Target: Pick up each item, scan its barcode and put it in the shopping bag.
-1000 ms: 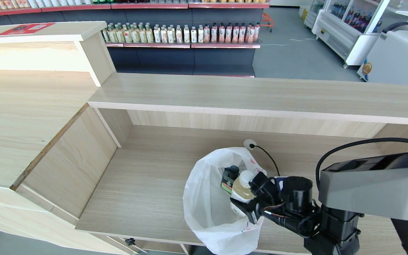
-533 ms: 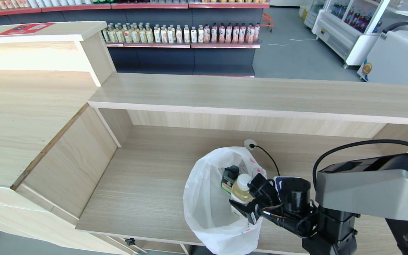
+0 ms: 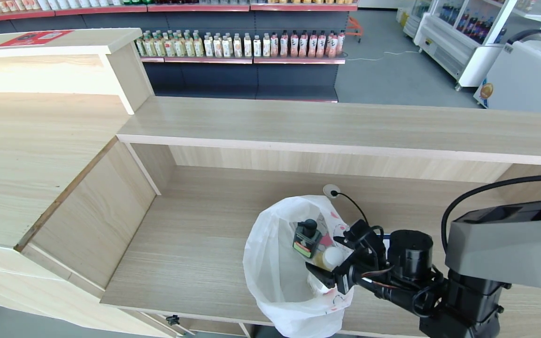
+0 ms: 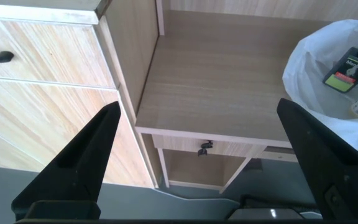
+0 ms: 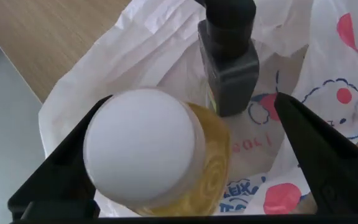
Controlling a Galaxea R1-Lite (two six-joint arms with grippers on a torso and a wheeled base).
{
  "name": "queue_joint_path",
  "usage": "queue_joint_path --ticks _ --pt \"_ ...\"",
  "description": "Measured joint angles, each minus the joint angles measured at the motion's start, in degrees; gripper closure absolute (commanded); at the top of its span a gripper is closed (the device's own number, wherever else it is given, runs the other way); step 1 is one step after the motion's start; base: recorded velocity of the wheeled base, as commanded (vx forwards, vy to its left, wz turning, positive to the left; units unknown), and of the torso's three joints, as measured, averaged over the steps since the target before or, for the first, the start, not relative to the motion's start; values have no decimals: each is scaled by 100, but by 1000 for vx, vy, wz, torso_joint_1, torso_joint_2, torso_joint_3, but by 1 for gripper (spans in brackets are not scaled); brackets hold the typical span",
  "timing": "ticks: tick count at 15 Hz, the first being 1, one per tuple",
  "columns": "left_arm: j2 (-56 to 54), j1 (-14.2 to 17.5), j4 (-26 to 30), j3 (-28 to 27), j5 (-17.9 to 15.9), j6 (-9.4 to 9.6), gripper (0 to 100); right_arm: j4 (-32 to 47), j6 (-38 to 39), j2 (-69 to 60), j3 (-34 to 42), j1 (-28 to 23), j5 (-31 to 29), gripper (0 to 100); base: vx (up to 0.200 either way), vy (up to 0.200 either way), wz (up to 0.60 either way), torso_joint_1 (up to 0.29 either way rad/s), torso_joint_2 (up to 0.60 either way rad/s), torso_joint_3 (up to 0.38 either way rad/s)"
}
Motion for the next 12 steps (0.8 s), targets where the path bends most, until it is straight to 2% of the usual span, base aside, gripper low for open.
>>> queue_joint_path --ticks 4,6,8,12 --pt "0 0 -2 0 0 0 0 784 532 -1340 527 -171 -13 0 0 0 0 0 0 0" --pt "0 0 0 0 0 0 0 1193 668 -2166 833 -428 -29 0 0 0 0 0 0 0" --pt "0 0 -2 0 0 0 0 1905 707 -3204 1100 -894 -208 0 0 0 0 0 0 0" --pt "0 0 -2 0 0 0 0 3718 767 -5600 1665 -2029 -1002 0 0 0 0 0 0 0"
